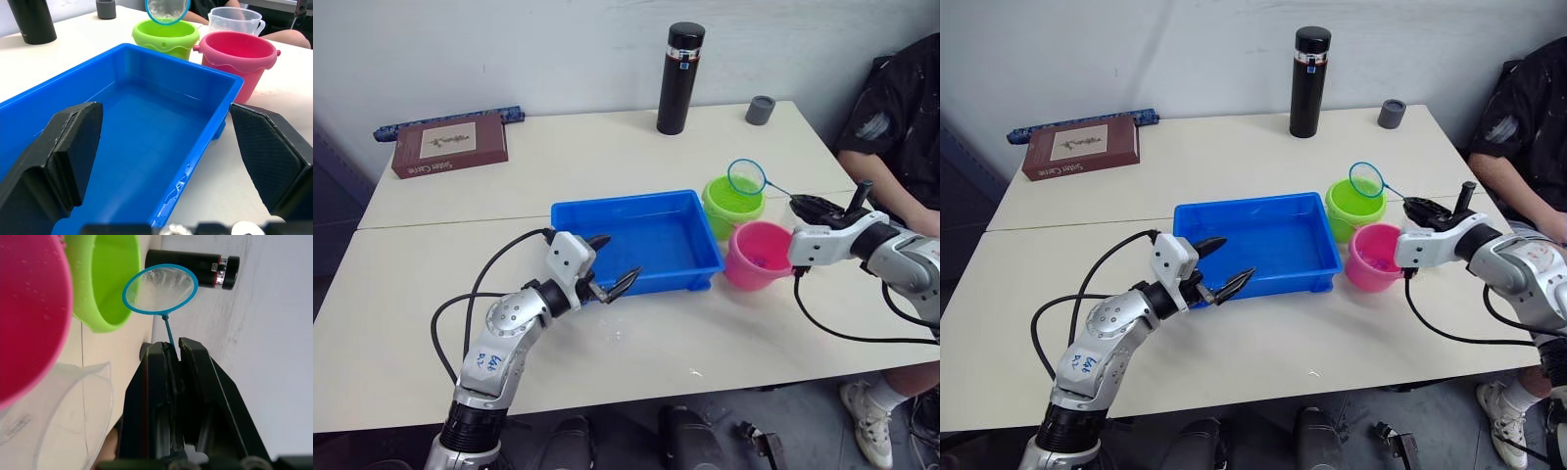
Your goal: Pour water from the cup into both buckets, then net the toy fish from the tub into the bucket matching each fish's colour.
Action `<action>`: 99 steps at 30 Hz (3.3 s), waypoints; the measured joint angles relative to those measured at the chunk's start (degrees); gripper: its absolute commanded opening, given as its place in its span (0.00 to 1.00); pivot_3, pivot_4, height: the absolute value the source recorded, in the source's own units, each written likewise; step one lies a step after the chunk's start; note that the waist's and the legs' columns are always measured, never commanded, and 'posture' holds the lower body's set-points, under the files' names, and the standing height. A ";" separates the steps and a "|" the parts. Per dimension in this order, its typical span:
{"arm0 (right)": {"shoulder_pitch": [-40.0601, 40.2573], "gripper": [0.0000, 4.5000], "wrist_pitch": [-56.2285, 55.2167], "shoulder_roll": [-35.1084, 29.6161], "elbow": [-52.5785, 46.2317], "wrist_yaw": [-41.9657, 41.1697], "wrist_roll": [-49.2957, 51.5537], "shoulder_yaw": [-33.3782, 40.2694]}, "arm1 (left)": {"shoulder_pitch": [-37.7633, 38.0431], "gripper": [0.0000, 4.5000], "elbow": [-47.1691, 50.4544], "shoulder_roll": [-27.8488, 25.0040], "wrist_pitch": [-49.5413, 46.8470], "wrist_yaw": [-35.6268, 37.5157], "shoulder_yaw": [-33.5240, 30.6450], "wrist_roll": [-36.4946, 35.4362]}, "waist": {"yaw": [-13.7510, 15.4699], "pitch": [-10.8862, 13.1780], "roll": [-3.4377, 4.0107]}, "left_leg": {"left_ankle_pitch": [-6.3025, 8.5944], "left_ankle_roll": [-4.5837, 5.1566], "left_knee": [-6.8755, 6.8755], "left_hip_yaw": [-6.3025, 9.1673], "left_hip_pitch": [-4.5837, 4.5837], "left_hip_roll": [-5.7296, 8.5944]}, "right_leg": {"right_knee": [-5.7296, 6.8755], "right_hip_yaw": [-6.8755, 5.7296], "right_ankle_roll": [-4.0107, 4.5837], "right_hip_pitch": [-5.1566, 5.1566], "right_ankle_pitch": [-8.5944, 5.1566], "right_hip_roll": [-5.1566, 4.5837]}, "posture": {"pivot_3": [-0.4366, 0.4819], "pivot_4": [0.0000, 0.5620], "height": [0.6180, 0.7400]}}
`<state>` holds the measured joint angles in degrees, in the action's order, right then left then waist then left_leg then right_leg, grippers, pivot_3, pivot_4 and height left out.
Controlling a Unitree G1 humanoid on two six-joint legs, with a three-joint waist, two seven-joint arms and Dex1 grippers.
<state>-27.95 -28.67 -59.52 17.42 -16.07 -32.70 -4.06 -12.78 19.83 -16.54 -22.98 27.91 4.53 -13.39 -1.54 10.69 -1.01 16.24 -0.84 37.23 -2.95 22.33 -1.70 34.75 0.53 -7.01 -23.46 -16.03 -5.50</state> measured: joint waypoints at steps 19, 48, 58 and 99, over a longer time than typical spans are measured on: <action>6.34 0.00 41.71 10.79 -26.90 -26.68 46.37 11.33 | 0.21 0.99 0.71 -1.77 0.52 -0.03 -2.01 -0.01 | 0.24 0.00 0.00 | 0.04 0.09 0.05 0.09 -0.01 -0.04 | 0.04 -0.03 -0.05 0.08 0.03 -0.02 | 0.48 0.27 1.00; 11.75 0.00 61.39 8.67 -46.42 -43.20 65.41 6.46 | -0.05 0.99 11.15 -6.03 -5.42 -2.89 -8.37 -4.48 | 0.43 0.00 -0.01 | 0.05 0.09 0.10 0.14 0.00 -0.04 | 0.06 -0.05 -0.04 0.08 0.02 0.01 | 0.48 0.27 1.00; 13.20 0.00 53.61 15.37 -41.05 -43.40 57.61 -3.50 | -0.76 0.99 11.14 -4.75 -5.42 -3.39 -6.65 -4.46 | 0.53 -0.01 -0.04 | 0.04 0.09 0.11 0.14 0.00 -0.02 | 0.07 -0.05 -0.04 0.07 0.02 0.01 | 0.48 0.27 1.00; -1.99 0.99 50.46 25.60 -31.17 -36.20 51.02 2.10 | -0.03 1.00 10.59 -3.02 -4.45 -5.04 -5.77 -4.38 | 0.07 -0.02 -0.05 | 0.05 0.07 0.15 0.16 -0.02 -0.05 | 0.23 -0.04 -0.02 0.06 0.01 -0.01 | 0.48 0.27 1.00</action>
<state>-29.94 21.80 -33.92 -13.75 -52.27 18.32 -1.96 -12.81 30.43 -19.56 -27.43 22.86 -1.24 -17.77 -1.47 10.67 -1.07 16.29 -0.77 37.38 -2.79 22.31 -1.75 34.99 0.49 -7.03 -23.40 -16.02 -5.51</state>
